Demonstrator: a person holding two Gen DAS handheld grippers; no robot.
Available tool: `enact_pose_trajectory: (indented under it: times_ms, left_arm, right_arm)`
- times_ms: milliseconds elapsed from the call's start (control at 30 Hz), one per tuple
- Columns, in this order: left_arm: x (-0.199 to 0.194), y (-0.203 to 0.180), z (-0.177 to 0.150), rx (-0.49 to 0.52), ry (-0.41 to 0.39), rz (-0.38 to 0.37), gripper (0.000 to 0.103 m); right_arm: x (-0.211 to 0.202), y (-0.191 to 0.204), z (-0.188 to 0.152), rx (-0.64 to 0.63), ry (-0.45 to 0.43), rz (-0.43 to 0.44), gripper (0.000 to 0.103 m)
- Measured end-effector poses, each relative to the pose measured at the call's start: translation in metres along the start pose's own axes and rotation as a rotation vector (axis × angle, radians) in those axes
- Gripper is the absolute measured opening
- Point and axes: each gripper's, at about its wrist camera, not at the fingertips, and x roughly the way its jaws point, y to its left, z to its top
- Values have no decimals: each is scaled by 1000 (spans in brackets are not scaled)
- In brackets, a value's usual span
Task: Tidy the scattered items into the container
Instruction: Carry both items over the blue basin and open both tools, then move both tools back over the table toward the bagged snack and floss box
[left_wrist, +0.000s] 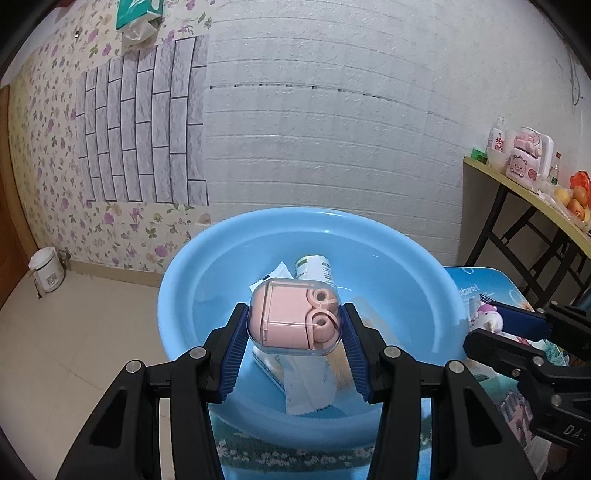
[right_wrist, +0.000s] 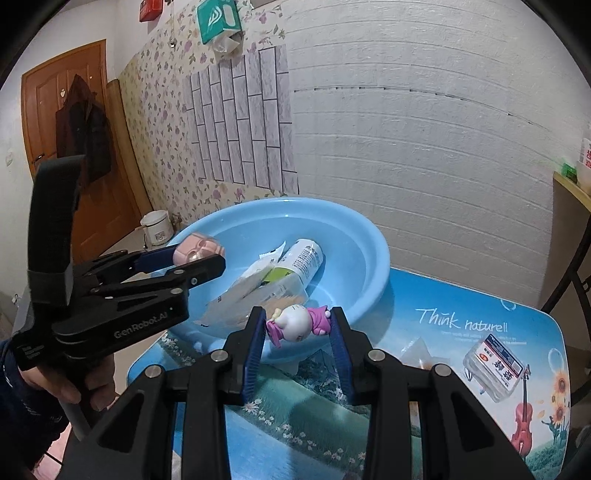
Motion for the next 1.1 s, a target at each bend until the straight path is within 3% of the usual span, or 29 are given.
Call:
enact_pose_trajectory:
  times_ms: [100, 167, 233, 1100]
  left_arm:
    - [3, 5, 0, -24, 16, -6, 55]
    - [-2, 6, 0, -28, -13, 3, 68]
    - [-9, 5, 0, -9, -52, 15, 72]
    - [-20, 32, -11, -75, -53, 15, 73]
  right_arm:
    - [4, 1, 3, -6, -1, -1, 36]
    - [8, 2, 4, -12, 4, -4, 36]
    - [12, 2, 5, -13, 10, -3, 36]
    - [48, 29, 6, -102, 65, 40, 36]
